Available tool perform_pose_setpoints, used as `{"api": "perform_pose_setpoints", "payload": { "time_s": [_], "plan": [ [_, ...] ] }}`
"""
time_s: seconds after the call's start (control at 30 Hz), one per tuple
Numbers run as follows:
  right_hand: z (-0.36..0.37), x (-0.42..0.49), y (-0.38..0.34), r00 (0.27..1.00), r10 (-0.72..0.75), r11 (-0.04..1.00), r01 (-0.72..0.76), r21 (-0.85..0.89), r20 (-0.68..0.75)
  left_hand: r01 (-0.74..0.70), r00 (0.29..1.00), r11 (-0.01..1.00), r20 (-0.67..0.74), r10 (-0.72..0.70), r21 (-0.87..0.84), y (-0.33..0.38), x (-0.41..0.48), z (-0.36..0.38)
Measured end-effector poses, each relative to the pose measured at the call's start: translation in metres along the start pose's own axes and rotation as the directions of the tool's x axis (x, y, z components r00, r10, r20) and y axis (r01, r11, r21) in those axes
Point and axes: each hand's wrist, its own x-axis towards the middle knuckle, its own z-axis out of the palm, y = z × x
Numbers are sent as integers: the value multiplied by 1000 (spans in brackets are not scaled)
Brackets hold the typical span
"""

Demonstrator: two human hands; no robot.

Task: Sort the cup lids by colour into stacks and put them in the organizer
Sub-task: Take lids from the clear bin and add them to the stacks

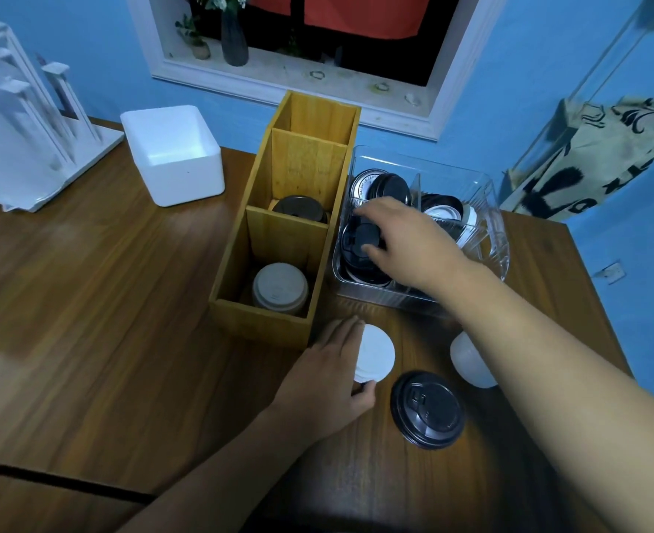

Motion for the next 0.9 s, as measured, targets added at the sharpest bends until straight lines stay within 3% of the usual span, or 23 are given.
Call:
{"api": "perform_pose_setpoints", "payload": {
  "time_s": [0.13, 0.3, 0.43, 0.57, 0.67, 0.8, 0.9],
  "plan": [
    [8, 22, -1, 994, -27, 958, 58, -282, 110, 5, 1000, 1000, 17, -5, -16, 1, -2, -2],
    [7, 19, 5, 997, -79, 911, 68, -406, -10, 20, 999, 998, 38, -18, -58, 1, -1, -4],
    [-17, -23, 7, 958, -129, 952, 46, -304, -258, 12, 999, 996, 54, -7, -89, 1, -2, -4],
    [-14, -112, -2, 908, 19, 990, -76, -120, -418, -27, 999, 996, 35, 29, -82, -1, -2, -3],
    [12, -180, -7, 888, 118, 989, -143, -24, -445, -103, 994, 994, -50, 101, -45, -1, -3, -2],
    [41, -237, -13, 907, 180, 973, -220, -66, -380, -256, 955, 965, -166, 244, -56, 0, -11, 0],
    [53, -251, -19, 928, 178, 977, -207, -56, -326, -318, 940, 939, -171, 295, -131, 11, -17, 2]
  ]
}}
